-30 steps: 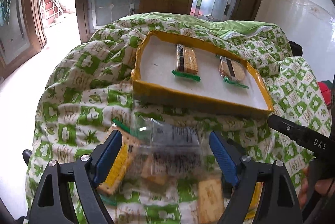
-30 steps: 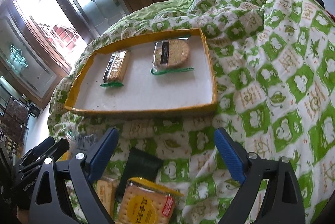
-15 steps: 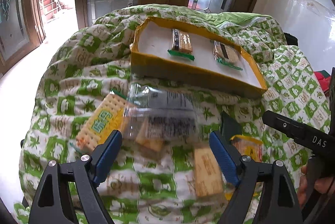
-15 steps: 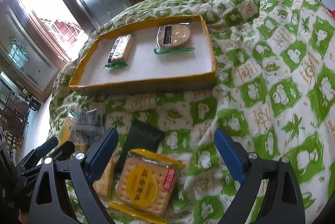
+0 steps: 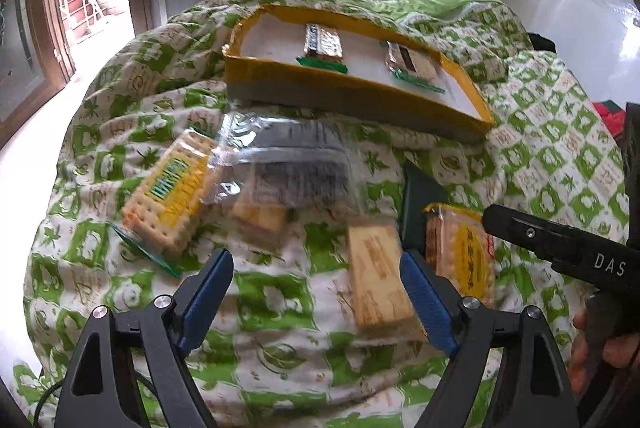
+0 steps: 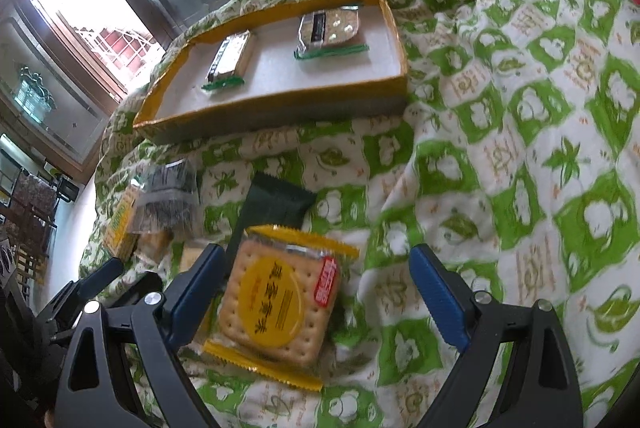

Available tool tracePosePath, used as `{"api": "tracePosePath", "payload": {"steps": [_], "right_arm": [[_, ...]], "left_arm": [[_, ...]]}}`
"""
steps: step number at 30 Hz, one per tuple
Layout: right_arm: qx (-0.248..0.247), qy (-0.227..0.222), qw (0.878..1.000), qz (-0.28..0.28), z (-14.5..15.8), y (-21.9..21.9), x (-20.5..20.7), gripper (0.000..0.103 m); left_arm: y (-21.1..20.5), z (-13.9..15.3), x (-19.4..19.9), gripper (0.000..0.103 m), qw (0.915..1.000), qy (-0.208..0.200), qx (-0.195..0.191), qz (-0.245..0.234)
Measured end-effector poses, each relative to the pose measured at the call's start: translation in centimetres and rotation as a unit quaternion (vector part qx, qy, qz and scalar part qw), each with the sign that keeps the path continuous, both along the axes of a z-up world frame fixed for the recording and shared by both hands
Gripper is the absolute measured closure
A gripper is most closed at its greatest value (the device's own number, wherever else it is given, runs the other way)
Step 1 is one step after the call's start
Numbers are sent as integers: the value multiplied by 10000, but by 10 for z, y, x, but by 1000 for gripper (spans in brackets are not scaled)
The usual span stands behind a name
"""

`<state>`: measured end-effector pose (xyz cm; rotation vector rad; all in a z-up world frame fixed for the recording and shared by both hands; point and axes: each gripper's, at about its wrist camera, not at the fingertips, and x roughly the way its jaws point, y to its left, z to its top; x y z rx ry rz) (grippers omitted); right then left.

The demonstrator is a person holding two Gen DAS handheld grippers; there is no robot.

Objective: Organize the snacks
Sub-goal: 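Grasp the yellow square cracker pack with the right tool while the left tool grasps a rectangular biscuit pack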

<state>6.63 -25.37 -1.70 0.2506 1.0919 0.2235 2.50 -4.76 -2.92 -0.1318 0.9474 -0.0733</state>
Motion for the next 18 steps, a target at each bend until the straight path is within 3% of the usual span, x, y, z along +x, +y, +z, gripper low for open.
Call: {"api": "tracePosePath", "payload": {"steps": [14, 18], "right_arm": [[1, 256, 9995, 170, -11, 11, -6, 11], [17, 344, 9991, 245, -16, 16, -5, 11]], "left_arm": [[-28, -14, -4, 15, 9985, 158, 57, -520], [-30, -16, -3, 20, 9982, 163, 5, -570]]}}
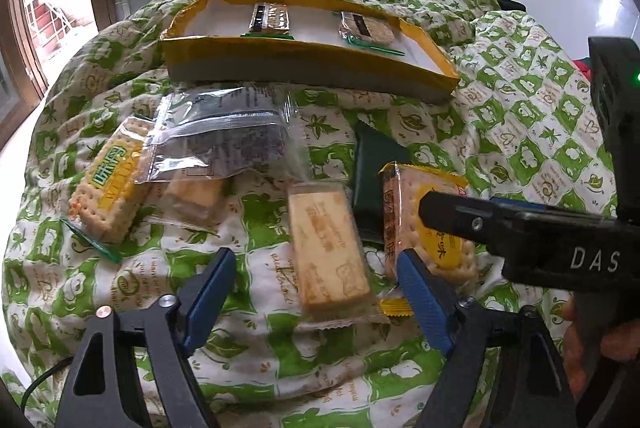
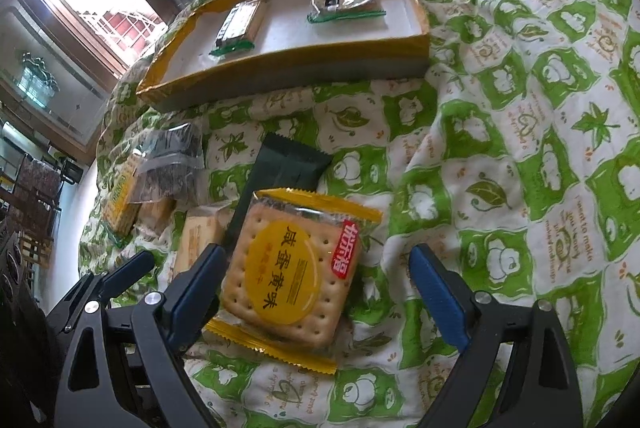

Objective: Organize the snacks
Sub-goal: 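Grasp the yellow square cracker pack with the right tool while the left tool grasps a rectangular biscuit pack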

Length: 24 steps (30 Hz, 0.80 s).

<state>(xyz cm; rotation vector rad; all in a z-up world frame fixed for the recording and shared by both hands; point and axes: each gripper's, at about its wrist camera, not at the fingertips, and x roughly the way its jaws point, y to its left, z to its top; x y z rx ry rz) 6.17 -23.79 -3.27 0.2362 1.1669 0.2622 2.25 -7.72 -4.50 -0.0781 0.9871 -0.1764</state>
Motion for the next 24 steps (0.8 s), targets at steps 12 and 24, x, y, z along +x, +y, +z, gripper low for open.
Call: {"api": "tracePosePath", "payload": {"steps": [12, 24], "right_arm": [[11, 96, 10000, 4, -5, 3, 0, 11], [4, 141, 9999, 91, -9, 16, 1, 11]], "left_arm": [[5, -5, 1, 25, 9999, 89, -100, 73], [6, -8, 1, 49, 9998, 120, -96, 89]]}}
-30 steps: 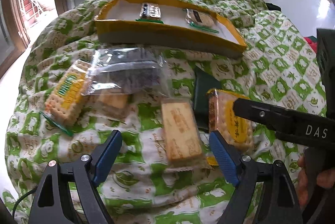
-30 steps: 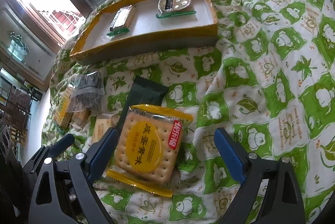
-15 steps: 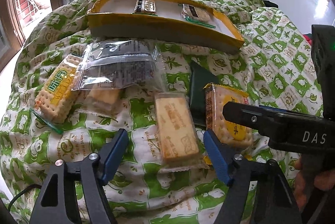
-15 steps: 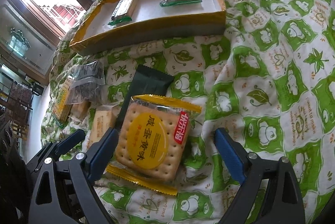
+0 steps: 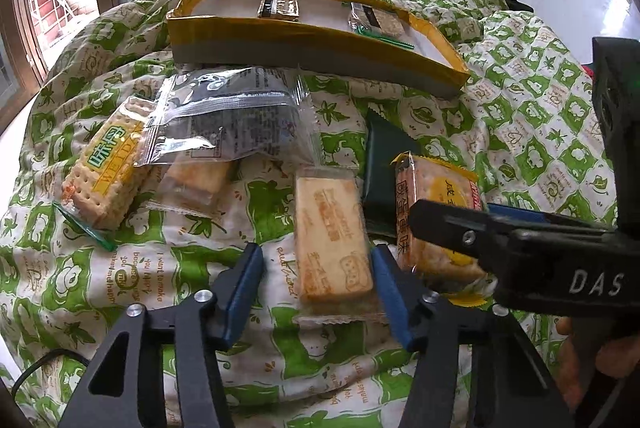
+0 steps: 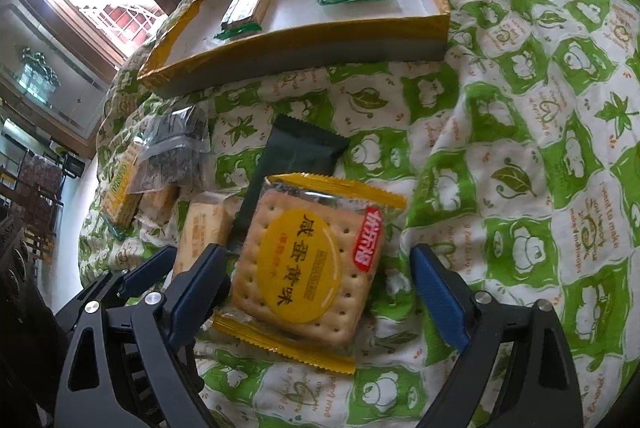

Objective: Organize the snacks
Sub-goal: 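Grasp the yellow square cracker pack with the right tool while the left tool grasps a rectangular biscuit pack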

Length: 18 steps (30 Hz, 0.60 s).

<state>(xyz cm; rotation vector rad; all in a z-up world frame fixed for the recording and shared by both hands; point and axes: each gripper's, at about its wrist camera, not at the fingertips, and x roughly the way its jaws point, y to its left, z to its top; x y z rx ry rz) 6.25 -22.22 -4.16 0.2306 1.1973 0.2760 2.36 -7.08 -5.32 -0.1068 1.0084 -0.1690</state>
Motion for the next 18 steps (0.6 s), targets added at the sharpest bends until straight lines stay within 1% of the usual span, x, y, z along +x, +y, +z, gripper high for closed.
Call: {"api": "tracePosePath", "payload": {"steps": [3, 6, 7, 9, 10, 11, 15, 18], "right_arm": [[-14, 51, 10000, -4, -4, 2, 1, 11], [-82, 92, 9999, -35, -8, 2, 1, 11], [-104, 109, 9999, -44, -9, 2, 2, 13], [-103, 123, 9999, -54, -10, 1, 2, 17], [-97, 122, 9999, -57, -10, 1, 2, 23], [-84, 109, 9999, -55, -9, 1, 2, 27], [-88, 95, 9999, -58, -8, -1, 2, 27], [-86, 96, 9999, -66, -8, -1, 1, 27]], "left_arm": [[2, 0, -1, 57, 10000, 2, -37, 4], [5, 0, -2, 60, 10000, 14, -89, 26], [7, 0, -3, 61, 9999, 19, -106, 32], [10, 1, -4, 62, 9999, 23, -142, 37], [11, 1, -4, 62, 9999, 29, -161, 42], [12, 1, -5, 62, 9998, 30, -174, 43], [11, 1, -4, 62, 9999, 47, -146, 17], [7, -3, 1, 62, 9999, 136, -38, -26]]}}
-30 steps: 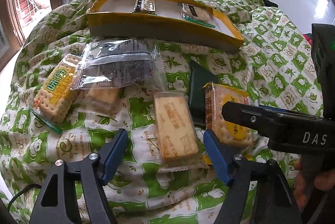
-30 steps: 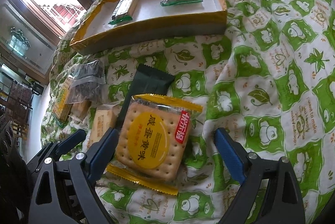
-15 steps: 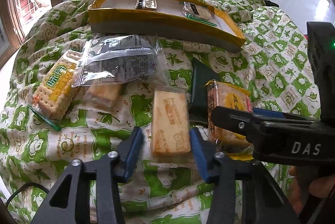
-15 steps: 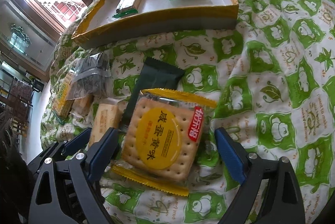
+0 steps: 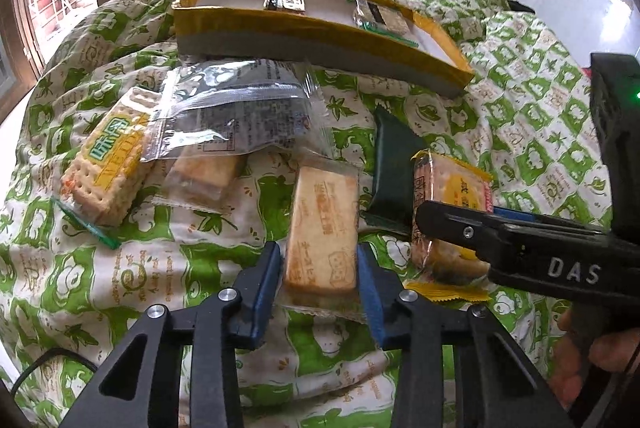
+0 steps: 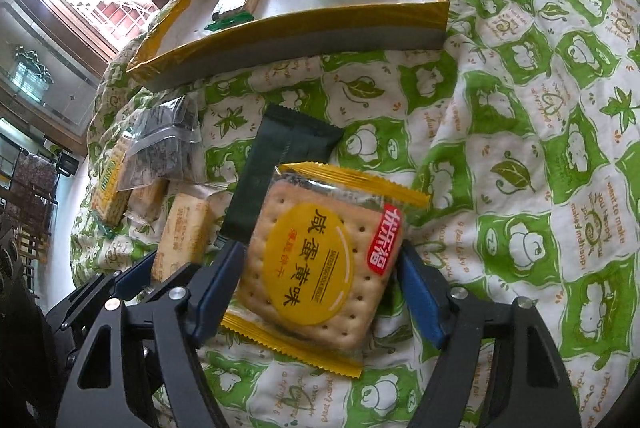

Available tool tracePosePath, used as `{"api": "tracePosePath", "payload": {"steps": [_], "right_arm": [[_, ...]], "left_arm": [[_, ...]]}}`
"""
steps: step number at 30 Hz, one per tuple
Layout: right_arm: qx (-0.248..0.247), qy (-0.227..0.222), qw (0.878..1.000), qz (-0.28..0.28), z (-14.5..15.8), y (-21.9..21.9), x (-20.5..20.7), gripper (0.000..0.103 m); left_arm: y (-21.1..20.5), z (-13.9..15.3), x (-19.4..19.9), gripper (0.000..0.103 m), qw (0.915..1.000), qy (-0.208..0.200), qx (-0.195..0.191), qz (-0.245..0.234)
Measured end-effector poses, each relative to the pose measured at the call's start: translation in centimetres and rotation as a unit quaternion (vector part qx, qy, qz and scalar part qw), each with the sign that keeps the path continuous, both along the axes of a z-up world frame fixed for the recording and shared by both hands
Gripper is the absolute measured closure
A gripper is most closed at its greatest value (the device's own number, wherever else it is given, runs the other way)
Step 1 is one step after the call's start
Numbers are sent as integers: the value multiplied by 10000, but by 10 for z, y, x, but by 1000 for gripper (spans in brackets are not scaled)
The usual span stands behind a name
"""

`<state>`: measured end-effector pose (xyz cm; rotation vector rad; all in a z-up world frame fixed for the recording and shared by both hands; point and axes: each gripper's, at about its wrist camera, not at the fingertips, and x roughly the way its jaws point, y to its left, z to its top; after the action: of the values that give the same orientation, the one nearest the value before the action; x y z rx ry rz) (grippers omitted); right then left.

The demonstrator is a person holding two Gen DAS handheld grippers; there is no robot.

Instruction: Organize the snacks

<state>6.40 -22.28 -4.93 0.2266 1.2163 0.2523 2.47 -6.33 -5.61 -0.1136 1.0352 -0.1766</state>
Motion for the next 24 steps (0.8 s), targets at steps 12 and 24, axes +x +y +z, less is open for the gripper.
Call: {"api": "tracePosePath", "payload": {"steps": [12, 24], "right_arm": [[6, -88, 10000, 41, 4, -2, -2, 29], [-76, -84, 9999, 90, 4, -3, -2, 31]], "left_arm": [[3, 4, -4, 65, 9999, -59, -159, 31], [3, -2, 2, 65, 9997, 167, -170, 78]]}}
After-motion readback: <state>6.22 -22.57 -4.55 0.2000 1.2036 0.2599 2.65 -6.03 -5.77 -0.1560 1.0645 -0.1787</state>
